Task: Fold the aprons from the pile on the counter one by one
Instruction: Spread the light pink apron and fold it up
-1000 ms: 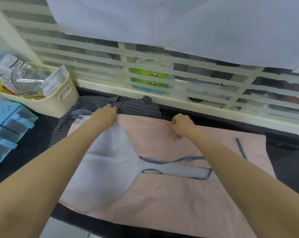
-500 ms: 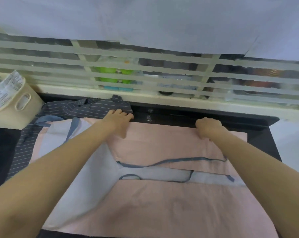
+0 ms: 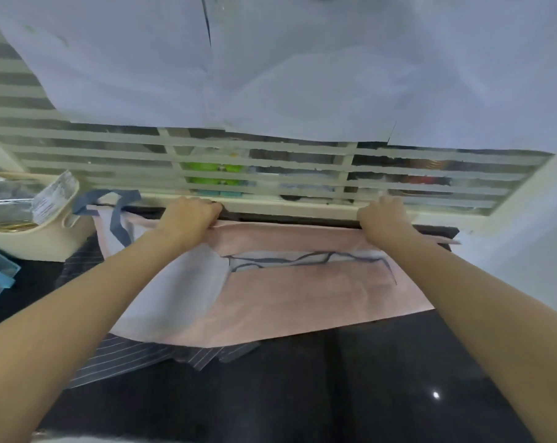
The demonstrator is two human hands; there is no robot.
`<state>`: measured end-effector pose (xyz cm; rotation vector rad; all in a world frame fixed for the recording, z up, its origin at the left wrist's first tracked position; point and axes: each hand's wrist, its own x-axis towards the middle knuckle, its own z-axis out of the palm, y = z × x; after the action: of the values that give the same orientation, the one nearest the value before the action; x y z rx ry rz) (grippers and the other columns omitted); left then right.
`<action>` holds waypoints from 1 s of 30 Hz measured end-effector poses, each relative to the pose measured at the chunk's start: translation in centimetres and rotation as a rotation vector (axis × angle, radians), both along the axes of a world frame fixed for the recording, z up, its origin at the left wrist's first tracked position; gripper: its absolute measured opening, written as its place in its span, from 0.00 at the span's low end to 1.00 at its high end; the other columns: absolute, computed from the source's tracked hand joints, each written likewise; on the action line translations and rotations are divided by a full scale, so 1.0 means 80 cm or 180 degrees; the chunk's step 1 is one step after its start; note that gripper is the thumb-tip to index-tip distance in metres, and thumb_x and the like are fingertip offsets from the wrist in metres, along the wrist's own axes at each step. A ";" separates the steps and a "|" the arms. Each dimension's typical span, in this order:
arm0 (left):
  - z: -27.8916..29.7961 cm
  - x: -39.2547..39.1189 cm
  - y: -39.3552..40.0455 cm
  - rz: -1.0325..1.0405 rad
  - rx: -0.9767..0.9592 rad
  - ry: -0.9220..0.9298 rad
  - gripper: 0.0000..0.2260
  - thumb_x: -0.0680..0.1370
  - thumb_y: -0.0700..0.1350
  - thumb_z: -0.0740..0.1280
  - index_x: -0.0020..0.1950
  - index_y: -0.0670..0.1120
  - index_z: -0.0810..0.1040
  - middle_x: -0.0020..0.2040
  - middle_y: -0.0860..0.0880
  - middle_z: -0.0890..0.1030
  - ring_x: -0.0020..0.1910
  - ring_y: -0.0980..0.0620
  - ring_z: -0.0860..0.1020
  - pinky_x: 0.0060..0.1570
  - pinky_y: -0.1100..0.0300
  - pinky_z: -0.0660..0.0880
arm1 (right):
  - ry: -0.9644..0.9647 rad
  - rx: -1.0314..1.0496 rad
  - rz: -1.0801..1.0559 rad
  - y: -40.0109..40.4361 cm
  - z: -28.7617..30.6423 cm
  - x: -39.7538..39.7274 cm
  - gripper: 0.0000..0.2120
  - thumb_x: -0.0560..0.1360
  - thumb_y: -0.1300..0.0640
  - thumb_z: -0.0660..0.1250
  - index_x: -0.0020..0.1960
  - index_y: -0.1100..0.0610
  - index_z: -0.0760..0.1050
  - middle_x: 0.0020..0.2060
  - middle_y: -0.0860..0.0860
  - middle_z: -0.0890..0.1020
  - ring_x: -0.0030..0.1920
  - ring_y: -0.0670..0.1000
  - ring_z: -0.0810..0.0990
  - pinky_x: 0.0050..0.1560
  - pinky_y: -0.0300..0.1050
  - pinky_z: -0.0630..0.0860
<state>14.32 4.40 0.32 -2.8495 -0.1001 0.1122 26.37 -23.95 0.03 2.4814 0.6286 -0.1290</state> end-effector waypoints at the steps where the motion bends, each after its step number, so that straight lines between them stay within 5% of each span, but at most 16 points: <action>1: -0.006 -0.021 -0.008 -0.0078 0.0082 0.0103 0.05 0.78 0.43 0.60 0.52 0.46 0.73 0.52 0.48 0.79 0.52 0.47 0.77 0.44 0.57 0.66 | 0.0073 0.0001 -0.0020 -0.006 -0.002 -0.019 0.10 0.78 0.61 0.59 0.58 0.55 0.74 0.52 0.52 0.77 0.58 0.55 0.72 0.56 0.46 0.66; 7: -0.085 -0.125 -0.058 -0.0473 0.0083 0.0883 0.10 0.80 0.46 0.57 0.58 0.47 0.72 0.59 0.48 0.77 0.60 0.47 0.73 0.59 0.56 0.65 | 0.0057 -0.0076 -0.0065 -0.050 -0.070 -0.102 0.10 0.78 0.62 0.60 0.56 0.54 0.76 0.52 0.49 0.78 0.56 0.53 0.72 0.56 0.44 0.68; 14: -0.148 -0.159 -0.074 -0.0161 -0.0430 0.1340 0.13 0.78 0.44 0.61 0.61 0.44 0.68 0.61 0.45 0.73 0.59 0.45 0.72 0.54 0.53 0.69 | 0.0287 0.0315 -0.0278 -0.052 -0.149 -0.150 0.12 0.77 0.61 0.62 0.60 0.56 0.70 0.54 0.51 0.72 0.51 0.51 0.72 0.47 0.42 0.68; 20: -0.167 -0.147 -0.062 0.0098 -0.0402 0.1416 0.14 0.79 0.44 0.60 0.64 0.44 0.67 0.63 0.45 0.68 0.61 0.43 0.71 0.55 0.51 0.70 | 0.0808 0.0362 -0.0215 -0.044 -0.167 -0.151 0.20 0.78 0.62 0.60 0.69 0.60 0.63 0.65 0.55 0.68 0.57 0.54 0.76 0.50 0.43 0.72; 23: -0.161 -0.143 -0.034 0.0273 -0.0590 0.2044 0.11 0.76 0.45 0.65 0.57 0.45 0.73 0.59 0.48 0.75 0.57 0.45 0.75 0.55 0.53 0.73 | 0.1245 0.0085 0.0041 -0.029 -0.149 -0.148 0.17 0.79 0.60 0.58 0.67 0.61 0.69 0.65 0.56 0.71 0.61 0.57 0.75 0.57 0.47 0.71; 26: -0.141 -0.136 -0.007 0.0657 -0.1474 0.2732 0.03 0.73 0.46 0.69 0.43 0.51 0.75 0.52 0.50 0.79 0.52 0.48 0.78 0.56 0.54 0.76 | 0.1652 -0.0298 -0.0138 -0.018 -0.129 -0.142 0.17 0.78 0.61 0.61 0.66 0.62 0.70 0.63 0.57 0.74 0.61 0.58 0.75 0.58 0.47 0.71; 30: -0.112 -0.106 0.014 0.0454 -0.1668 0.1229 0.03 0.79 0.42 0.61 0.50 0.50 0.73 0.53 0.50 0.75 0.53 0.48 0.75 0.53 0.57 0.70 | 0.2264 -0.0498 -0.0603 0.007 -0.118 -0.124 0.26 0.74 0.51 0.69 0.68 0.60 0.68 0.64 0.57 0.73 0.63 0.60 0.72 0.64 0.52 0.71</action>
<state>5.85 5.52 -8.63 -3.2616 -0.2199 0.8246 16.43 -23.41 -9.42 2.3039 0.6210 -1.1202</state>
